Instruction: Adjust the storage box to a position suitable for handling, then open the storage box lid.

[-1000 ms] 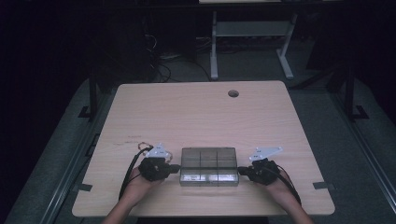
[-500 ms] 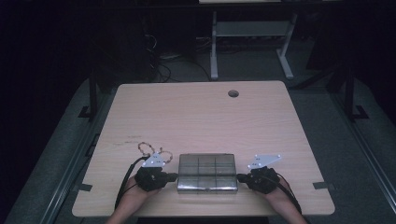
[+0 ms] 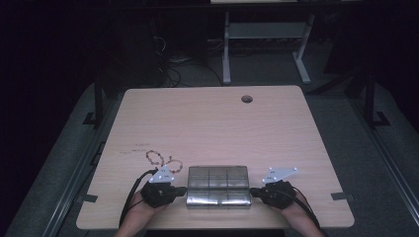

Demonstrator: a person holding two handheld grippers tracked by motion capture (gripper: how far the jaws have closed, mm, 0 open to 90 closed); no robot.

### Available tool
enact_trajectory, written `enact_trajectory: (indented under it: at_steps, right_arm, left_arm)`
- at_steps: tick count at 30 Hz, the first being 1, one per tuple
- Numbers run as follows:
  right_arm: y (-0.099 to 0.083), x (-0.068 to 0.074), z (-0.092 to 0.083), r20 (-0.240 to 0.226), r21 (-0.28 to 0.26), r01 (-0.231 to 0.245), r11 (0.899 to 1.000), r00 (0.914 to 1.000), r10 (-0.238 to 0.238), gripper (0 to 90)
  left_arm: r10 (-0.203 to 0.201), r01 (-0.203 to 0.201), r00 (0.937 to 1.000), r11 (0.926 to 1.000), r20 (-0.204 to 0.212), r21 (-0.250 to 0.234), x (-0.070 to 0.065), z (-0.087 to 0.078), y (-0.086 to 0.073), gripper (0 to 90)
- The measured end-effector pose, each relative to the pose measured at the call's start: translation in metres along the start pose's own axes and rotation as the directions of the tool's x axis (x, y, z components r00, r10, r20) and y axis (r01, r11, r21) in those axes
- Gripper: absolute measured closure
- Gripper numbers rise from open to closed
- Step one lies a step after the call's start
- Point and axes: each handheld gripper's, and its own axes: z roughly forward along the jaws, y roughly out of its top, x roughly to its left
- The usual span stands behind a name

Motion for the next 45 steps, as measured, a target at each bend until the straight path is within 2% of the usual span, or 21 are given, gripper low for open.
enact_trajectory:
  at_steps: [1,2,6,8,9,11,12,16,17,21,22,30,45]
  right_arm:
    - [0.0,-0.001,0.0,-0.004,-0.001,0.007,1.0,1.0,-0.007,89.9]
    - [0.0,-0.002,0.0,-0.012,-0.001,0.006,1.0,0.9999,-0.006,89.9]
    - [0.0,-0.006,-0.005,-0.012,-0.014,0.005,1.0,0.9999,-0.005,89.8]
    - [-0.003,-0.008,-0.009,-0.005,-0.03,0.008,1.0,1.0,-0.008,89.8]
    - [-0.005,-0.009,-0.011,-0.009,-0.037,0.01,0.999,0.9999,-0.01,89.8]
    - [-0.008,-0.009,-0.016,-0.016,-0.051,0.003,0.999,0.9999,-0.004,89.8]
    - [-0.009,-0.008,-0.018,-0.019,-0.056,-0.008,0.998,0.9998,0.007,89.8]
    - [-0.016,-0.004,-0.023,-0.027,-0.074,0.005,0.997,0.9996,-0.007,89.6]
    - [-0.018,-0.002,-0.024,-0.032,-0.077,0.005,0.997,0.9995,-0.007,89.6]
    - [-0.024,0.008,-0.029,-0.059,-0.086,0.008,0.996,0.9982,-0.013,89.6]
    - [-0.025,0.01,-0.03,-0.064,-0.086,0.016,0.996,0.9977,-0.021,89.6]
    - [-0.022,0.015,-0.026,-0.111,-0.062,0.058,0.996,0.9918,-0.064,89.7]
    - [-0.019,0.017,-0.025,-0.128,-0.075,0.081,0.994,0.9877,-0.09,89.7]
  left_arm:
    - [0.008,-0.008,1.0,0.9999,0.005,0.008,0.002,0.0,0.001,89.9]
    - [-0.017,0.017,0.9999,0.9999,0.005,0.0,0.001,0.001,0.0,89.9]
    - [-0.015,0.015,0.9999,0.9999,0.0,0.006,0.003,-0.003,0.0,89.9]
    - [0.005,-0.005,0.9999,1.0,-0.011,0.006,0.003,-0.006,-0.002,89.8]
    - [-0.012,0.011,0.9999,0.9999,-0.002,-0.001,0.002,-0.008,-0.004,89.8]
    - [-0.012,0.012,0.9999,0.9999,0.002,-0.004,0.001,-0.012,-0.007,89.9]
    - [-0.016,0.017,0.9998,0.9999,0.013,-0.003,-0.001,-0.014,-0.009,89.8]
    - [-0.005,0.005,0.9995,1.0,0.03,-0.002,-0.006,-0.021,-0.016,89.8]
    - [-0.014,0.014,0.9992,0.9999,0.036,0.001,-0.008,-0.023,-0.019,89.8]
    - [-0.008,0.008,0.9989,1.0,0.047,0.004,-0.016,-0.028,-0.024,89.9]
    - [0.003,-0.003,0.9988,1.0,0.05,0.007,-0.016,-0.028,-0.024,89.8]
    - [0.049,-0.05,0.9964,0.9987,0.069,0.011,-0.018,-0.024,-0.018,89.9]
    - [0.07,-0.071,0.9928,0.9975,0.097,0.002,-0.02,-0.018,-0.012,89.8]
